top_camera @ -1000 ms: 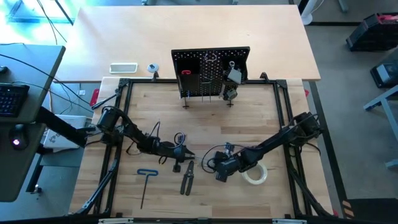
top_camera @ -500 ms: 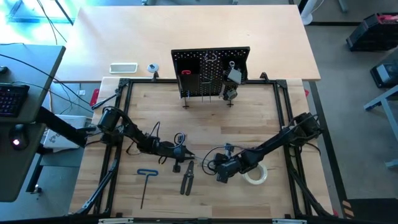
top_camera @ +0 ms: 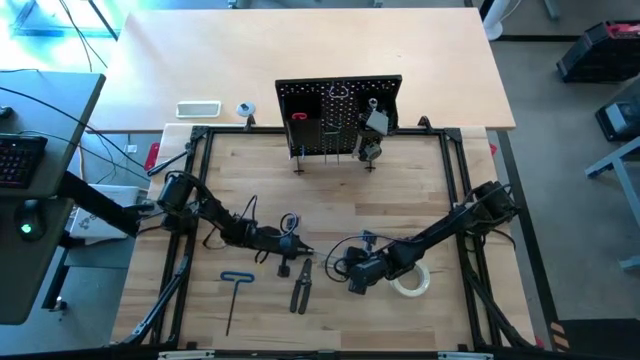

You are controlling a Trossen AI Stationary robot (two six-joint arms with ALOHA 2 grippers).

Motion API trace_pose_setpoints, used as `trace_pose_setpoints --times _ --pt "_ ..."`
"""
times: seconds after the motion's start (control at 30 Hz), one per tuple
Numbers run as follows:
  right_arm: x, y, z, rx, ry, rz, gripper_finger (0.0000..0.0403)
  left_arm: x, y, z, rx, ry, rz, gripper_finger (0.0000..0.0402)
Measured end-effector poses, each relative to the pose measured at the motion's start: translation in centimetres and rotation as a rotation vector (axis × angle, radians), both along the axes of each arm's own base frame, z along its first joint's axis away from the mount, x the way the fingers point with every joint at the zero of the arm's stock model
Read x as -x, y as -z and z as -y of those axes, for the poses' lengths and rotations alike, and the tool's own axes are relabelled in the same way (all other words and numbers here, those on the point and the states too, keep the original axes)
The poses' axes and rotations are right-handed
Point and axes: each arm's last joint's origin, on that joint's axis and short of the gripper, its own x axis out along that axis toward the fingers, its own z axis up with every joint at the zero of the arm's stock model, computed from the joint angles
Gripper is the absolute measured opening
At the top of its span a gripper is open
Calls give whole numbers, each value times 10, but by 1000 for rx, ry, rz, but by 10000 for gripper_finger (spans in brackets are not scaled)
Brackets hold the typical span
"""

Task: Hang tools onto peg board
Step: Hang the top silver wrench on the pegboard

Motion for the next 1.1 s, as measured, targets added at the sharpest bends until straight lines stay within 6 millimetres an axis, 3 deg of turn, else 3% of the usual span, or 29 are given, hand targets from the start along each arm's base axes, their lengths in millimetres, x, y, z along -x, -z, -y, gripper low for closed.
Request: trace_pose_setpoints --times 0.23,0.37,0.57,0.83,1.1 --pt "6 -17 -2 12 17 40 50 -1 -8 0 -24 16 18 9" --pt "19 -38 -3 62 49 57 81 0 -17 0 -19 37 22 9" --pt "40 -75 -7 82 107 139 123 3 -45 -2 -44 28 81 9" --pt "56 -112 -16 107 114 320 135 18 -104 -7 -152 15 96 9" --pt "46 -124 -18 182 50 436 135 39 -172 -14 -237 -9 -2 9"
